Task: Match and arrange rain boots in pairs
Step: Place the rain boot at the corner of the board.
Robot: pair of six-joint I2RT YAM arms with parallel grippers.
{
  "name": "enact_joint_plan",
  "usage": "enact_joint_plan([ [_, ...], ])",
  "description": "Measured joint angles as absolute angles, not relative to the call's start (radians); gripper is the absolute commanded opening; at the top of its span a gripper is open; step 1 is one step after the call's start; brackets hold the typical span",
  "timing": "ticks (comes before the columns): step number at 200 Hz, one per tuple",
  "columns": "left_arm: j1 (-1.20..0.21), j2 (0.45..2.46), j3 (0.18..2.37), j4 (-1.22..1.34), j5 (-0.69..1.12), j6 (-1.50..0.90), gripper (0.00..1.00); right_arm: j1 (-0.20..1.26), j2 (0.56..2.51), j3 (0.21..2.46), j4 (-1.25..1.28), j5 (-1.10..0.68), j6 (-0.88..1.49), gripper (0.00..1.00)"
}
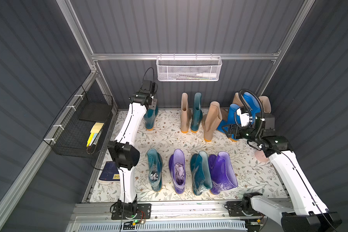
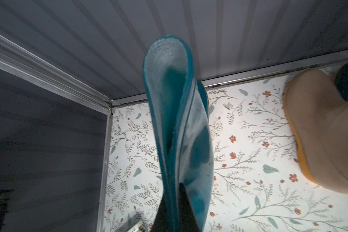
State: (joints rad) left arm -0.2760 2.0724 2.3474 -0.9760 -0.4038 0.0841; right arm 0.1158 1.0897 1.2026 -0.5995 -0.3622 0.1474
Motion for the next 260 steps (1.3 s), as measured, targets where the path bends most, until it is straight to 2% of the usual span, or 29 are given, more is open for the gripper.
enact_joint_plan([
  [61,-0.225,2.072,2.339,-0.925,-0.514,0.150,0.00,0.116,1.106,1.203,-0.599,-0.362,0.147,0.90],
  [162,-0.091,2.072,2.284,-0.870,-0.511,0.216,0.00,0.116,1.107,1.203,-0.600,-0.362,0.149,0.90],
  [260,-0.072,2.080,2.252,-0.847,-0.586,0.229,0.00,0.116,1.107,1.201,-0.599,-0.362,0.149,0.90],
])
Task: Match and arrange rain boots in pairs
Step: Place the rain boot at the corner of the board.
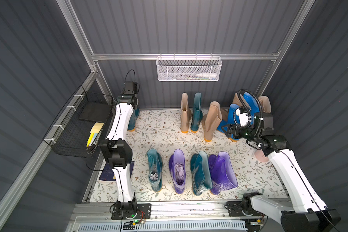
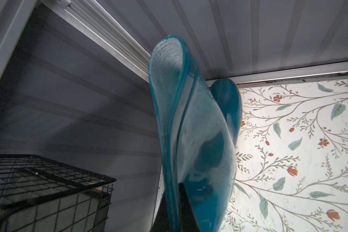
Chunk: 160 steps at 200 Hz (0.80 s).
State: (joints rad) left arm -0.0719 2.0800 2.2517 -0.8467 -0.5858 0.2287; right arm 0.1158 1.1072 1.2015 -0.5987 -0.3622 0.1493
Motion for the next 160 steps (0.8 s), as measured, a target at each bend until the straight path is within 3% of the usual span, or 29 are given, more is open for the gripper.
enact_joint_plan([
  [160,-0.057,2.112,2.225,-0.845,-0.635,0.156,0.00,0.117,1.120,1.188,-0.599,-0.359,0.149,0.90],
])
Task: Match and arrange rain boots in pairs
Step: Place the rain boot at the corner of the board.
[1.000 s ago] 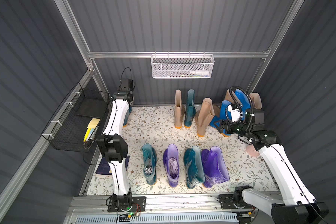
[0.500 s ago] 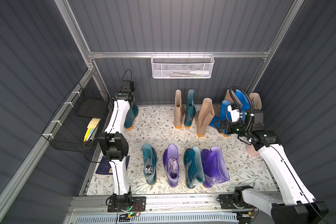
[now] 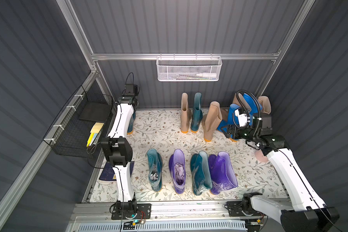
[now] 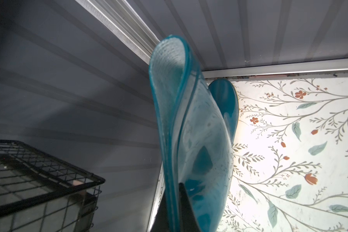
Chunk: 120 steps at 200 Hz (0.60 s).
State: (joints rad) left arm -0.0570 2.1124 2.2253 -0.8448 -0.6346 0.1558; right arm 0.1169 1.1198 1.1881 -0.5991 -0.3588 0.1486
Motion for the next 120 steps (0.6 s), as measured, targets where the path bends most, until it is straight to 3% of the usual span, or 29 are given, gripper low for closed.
enact_joint_plan([
  [105,-0.055,2.134,2.226,-0.868,-0.673,0.111,0.00,0.117,1.121,1.185,-0.600,-0.351,0.137,0.90],
  [120,-0.055,2.135,2.231,-0.870,-0.678,0.110,0.15,0.117,1.123,1.185,-0.600,-0.351,0.133,0.90],
])
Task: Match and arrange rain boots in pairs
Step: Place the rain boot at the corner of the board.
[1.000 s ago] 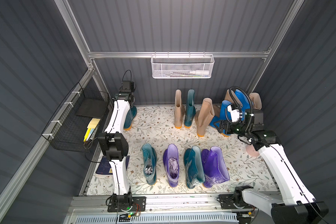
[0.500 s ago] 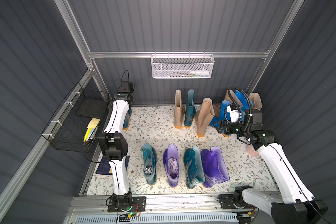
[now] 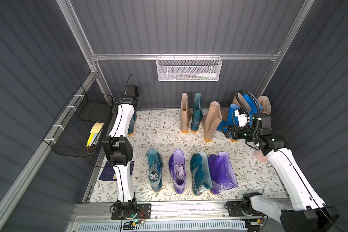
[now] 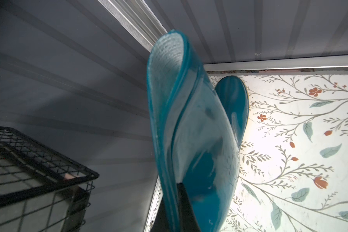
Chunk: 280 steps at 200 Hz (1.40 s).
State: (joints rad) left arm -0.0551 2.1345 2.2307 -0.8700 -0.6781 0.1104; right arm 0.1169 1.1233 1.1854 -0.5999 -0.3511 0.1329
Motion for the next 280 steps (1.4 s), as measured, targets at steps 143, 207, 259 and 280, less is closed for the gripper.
enact_joint_plan([
  [143,-0.055,2.134,2.257,-0.843,-0.704,0.128,0.67,0.117,1.136,1.185,-0.599,-0.352,0.131,0.90],
  [207,-0.056,2.134,2.333,-0.849,-0.699,0.139,0.72,0.117,1.127,1.132,-0.583,-0.359,0.143,0.90],
  [259,-0.069,2.134,2.355,-0.854,-0.688,0.150,0.75,0.117,1.125,1.122,-0.575,-0.359,0.149,0.91],
  [280,-0.088,2.134,2.379,-0.863,-0.688,0.151,0.78,0.117,1.124,1.122,-0.574,-0.360,0.149,0.91],
])
